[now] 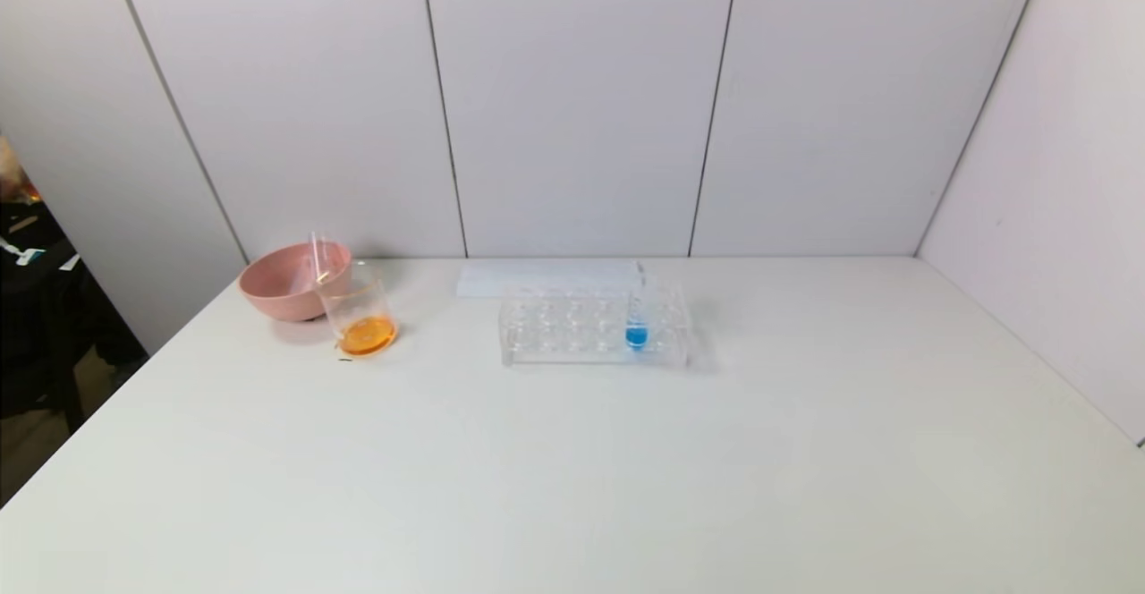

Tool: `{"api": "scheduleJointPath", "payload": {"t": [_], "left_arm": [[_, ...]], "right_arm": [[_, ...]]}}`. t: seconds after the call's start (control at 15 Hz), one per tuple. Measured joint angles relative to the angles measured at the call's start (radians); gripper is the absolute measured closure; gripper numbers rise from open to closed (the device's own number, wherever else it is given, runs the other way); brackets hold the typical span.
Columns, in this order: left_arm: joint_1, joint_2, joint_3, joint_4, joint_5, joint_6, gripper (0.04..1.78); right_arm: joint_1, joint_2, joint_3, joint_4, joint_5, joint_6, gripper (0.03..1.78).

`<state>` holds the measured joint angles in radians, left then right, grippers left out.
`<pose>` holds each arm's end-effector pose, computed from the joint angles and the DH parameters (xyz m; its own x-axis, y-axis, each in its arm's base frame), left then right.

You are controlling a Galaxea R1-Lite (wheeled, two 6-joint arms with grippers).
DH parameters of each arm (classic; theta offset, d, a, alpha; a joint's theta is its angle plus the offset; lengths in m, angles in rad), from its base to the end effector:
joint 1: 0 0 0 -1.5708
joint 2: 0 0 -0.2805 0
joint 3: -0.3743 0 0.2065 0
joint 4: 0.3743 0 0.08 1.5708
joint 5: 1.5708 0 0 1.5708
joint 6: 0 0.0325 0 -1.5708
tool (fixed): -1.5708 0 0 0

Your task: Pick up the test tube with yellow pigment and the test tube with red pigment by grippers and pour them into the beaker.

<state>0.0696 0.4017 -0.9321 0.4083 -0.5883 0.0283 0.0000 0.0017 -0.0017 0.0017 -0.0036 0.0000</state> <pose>-0.0230 -0.0197 0.2851 0.8623 -0.4962 0.1013 0.4880 0.8676 0.0956 0.0242 -0.0001 0.0758 1.0000 -0.0036 -0.0017 0.0036 1.0000 0.0000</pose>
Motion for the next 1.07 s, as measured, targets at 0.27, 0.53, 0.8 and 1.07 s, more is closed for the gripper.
{"api": "scheduleJointPath", "payload": {"t": [0.27, 0.53, 0.8, 1.07], "left_arm": [[-0.012, -0.101, 0.001, 0.058, 0.003, 0.02, 0.06], [-0.079, -0.191, 0.026, 0.1, 0.103, 0.108, 0.06], [-0.08, -0.27, 0.077, 0.08, 0.202, 0.218, 0.06], [-0.077, -0.373, 0.231, -0.088, 0.343, 0.423, 0.06]], "right_arm": [[0.0, 0.0, 0.0, 0.0, 0.0, 0.0, 0.11], [0.0, 0.0, 0.0, 0.0, 0.0, 0.0, 0.11], [0.0, 0.0, 0.0, 0.0, 0.0, 0.0, 0.11], [0.0, 0.0, 0.0, 0.0, 0.0, 0.0, 0.11]]}}
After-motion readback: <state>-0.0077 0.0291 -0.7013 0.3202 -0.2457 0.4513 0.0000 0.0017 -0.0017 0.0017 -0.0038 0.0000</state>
